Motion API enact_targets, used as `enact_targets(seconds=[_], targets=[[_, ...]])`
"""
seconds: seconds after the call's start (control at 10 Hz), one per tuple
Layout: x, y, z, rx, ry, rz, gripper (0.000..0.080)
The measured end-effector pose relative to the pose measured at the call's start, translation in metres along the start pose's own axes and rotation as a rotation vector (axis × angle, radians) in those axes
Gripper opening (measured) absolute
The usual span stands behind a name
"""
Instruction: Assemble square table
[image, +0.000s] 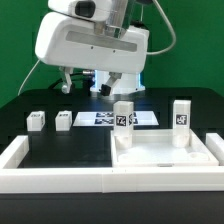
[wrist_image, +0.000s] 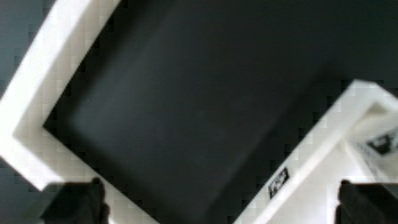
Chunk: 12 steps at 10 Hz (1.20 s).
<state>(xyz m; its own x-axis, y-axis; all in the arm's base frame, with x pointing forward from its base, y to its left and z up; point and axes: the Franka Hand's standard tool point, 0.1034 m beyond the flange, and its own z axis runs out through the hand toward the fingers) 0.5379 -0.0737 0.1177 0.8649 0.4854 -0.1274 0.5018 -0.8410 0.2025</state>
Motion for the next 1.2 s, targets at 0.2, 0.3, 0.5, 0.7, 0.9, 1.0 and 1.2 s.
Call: enact_targets(seconds=[0.2, 0.3, 0.5, 0.7, 0.9, 1.0, 1.2], targets=[[0.002, -0.003, -0.001, 0.014, 0.004, 0.1, 0.0649], [0.002, -0.005, 0.0, 0.024, 0.004, 0.178, 0.0649], [-0.016, -0.006, 0.009, 0.061, -0.025, 0.31, 0.0649], [-0.037, 0.001, 0.011, 0.142, -0.065, 0.373, 0.0649], [-0.064, 0.014, 0.022, 0.239, -0.079, 0.349, 0.0649], [-0.076, 0.016, 0.034, 0.285, -0.087, 0.37, 0.0649], [-0.074, 0.012, 0.035, 0.285, -0.088, 0.36, 0.0649]])
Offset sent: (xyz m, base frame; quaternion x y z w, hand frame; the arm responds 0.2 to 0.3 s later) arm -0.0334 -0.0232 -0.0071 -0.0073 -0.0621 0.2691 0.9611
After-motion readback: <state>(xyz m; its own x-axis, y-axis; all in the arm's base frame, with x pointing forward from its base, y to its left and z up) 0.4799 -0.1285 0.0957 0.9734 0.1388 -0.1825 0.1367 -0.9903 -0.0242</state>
